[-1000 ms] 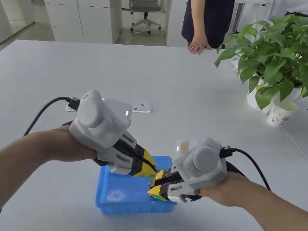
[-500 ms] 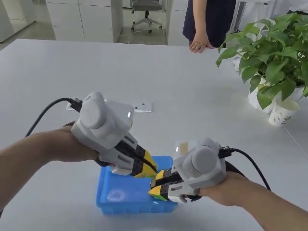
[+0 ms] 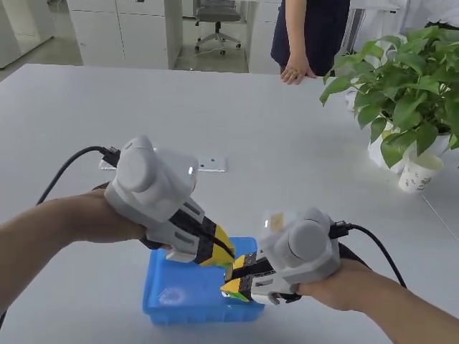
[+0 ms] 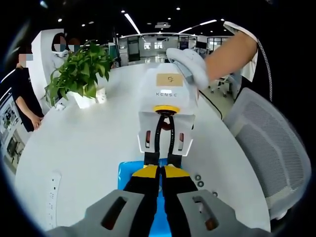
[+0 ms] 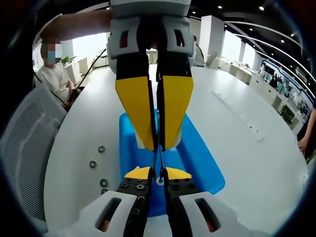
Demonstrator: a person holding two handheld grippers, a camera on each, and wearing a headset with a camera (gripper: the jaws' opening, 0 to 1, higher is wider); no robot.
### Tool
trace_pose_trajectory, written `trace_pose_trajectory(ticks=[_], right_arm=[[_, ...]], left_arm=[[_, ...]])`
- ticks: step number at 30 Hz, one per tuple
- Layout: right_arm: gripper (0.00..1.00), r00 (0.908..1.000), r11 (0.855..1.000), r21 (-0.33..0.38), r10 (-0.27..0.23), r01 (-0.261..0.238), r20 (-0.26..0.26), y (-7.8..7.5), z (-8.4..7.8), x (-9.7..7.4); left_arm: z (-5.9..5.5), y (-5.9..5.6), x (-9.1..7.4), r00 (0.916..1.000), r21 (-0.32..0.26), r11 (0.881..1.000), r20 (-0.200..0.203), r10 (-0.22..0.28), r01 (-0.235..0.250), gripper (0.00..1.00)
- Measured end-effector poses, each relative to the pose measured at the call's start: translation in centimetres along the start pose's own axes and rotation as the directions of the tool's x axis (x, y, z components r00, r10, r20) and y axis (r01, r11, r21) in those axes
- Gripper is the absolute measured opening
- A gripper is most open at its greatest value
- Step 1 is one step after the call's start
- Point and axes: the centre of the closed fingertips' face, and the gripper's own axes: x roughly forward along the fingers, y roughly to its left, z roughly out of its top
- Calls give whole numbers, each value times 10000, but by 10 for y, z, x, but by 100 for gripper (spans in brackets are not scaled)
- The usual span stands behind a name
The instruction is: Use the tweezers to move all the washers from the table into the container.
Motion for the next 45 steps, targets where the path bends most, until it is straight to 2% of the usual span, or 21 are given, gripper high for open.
trace_pose_trajectory(ticks=[7, 12, 22, 34, 45], right_arm=[[11, 9998, 9999, 6, -107, 107, 141, 1, 8, -8], [11, 9991, 9997, 14, -241, 241, 359, 2, 17, -17], [11, 9960, 9981, -94, -598, 606, 662, 7, 35, -31], [11, 9965, 9975, -295, -630, 647, 540, 23, 38, -43], [12, 9972, 9977, -276, -608, 621, 435, 38, 31, -48]], left_arm=[[8, -2, -6, 10000, 38, 10000, 71, 17, -18, 5], [19, -3, -16, 9996, -1, 9999, 243, 125, -125, 5], [36, -10, -27, 9998, 260, 9995, 123, 179, -182, 5], [46, -27, -30, 9999, 325, 9994, 96, 93, -96, 5], [49, -43, -24, 10000, 434, 9991, 40, 8, -10, 5]])
